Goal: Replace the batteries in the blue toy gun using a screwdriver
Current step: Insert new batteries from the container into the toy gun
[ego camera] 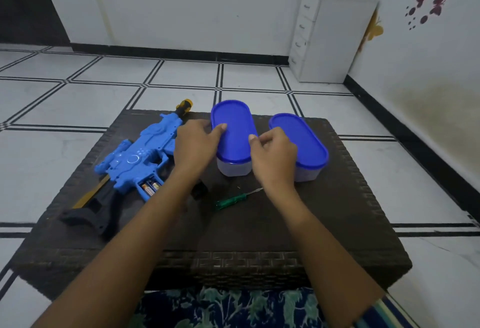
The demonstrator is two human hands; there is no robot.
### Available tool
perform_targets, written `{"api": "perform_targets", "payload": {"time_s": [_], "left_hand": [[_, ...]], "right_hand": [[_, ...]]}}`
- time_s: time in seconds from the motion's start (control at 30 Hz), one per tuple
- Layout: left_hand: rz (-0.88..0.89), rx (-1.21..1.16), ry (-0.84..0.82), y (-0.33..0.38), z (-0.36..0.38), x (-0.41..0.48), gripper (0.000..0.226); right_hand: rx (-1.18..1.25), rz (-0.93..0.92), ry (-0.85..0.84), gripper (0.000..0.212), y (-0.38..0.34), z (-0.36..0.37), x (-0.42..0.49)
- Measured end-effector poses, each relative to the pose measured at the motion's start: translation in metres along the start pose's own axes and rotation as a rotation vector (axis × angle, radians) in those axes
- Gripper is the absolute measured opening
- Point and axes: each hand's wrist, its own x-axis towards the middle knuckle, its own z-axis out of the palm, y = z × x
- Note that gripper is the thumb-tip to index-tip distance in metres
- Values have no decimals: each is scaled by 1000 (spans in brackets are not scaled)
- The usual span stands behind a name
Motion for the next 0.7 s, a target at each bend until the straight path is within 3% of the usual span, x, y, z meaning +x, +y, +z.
{"api": "perform_targets", "payload": {"time_s": [0.2,0.37,0.43,0.5,0.57,0.63,0.7], "left_hand": [[72,111,45,-10,14,-1,37],[39,41,15,-15,21,1,36],[26,139,-10,-13,24,1,34],[118,377,-78,-9,28,9,36],[332,578,-203,0,30,31,58],[460,643,-398,9,34,57,58],[438,625,-544,8,43,73,58]], "right_hand": [[-438,-121,-63,21,3,12,10],[-514,-125,-100,17,-1,17,9],[-559,-120,-117,18,-5,18,8],[-563,-106,-124,19,-7,17,7],[-529,-106,-125,18,-7,16,5],[-508,-96,-117,19,-7,15,5],[-512,-95,-114,21,-6,15,5]]}}
